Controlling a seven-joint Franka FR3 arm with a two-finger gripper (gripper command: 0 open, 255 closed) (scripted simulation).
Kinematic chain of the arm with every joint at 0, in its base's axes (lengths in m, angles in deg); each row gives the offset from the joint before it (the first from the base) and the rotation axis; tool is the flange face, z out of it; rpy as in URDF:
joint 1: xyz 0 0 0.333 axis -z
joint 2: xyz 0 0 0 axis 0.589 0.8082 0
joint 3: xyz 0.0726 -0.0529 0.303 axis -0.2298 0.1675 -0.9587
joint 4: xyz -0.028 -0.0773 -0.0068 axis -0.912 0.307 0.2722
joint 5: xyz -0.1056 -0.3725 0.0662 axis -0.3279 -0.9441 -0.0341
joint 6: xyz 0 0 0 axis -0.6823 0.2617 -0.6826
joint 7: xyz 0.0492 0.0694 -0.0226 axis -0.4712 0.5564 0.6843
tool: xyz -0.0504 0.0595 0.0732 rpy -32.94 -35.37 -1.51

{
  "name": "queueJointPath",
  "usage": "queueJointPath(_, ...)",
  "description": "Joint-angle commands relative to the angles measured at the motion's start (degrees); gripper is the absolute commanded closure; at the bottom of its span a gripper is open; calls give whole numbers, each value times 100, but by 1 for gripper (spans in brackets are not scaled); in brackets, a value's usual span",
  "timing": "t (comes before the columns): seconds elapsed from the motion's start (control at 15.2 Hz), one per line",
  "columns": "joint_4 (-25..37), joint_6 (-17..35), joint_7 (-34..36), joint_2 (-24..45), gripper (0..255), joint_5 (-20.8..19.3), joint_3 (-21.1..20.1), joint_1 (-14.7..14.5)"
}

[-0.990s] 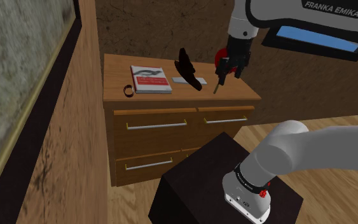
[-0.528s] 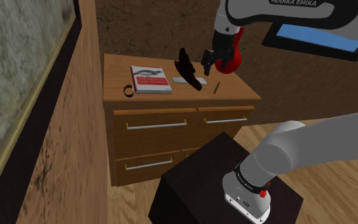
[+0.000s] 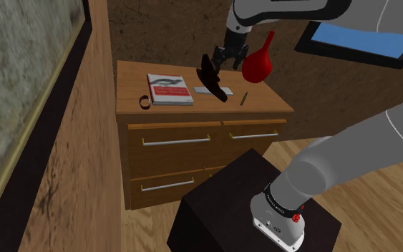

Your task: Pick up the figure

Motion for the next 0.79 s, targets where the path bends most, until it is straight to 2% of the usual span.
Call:
queueJointPath(0.0,244,292,6,385,0,-12,60,49)
queueJointPath(0.73,2208,975,2,2282,0,125,268,233)
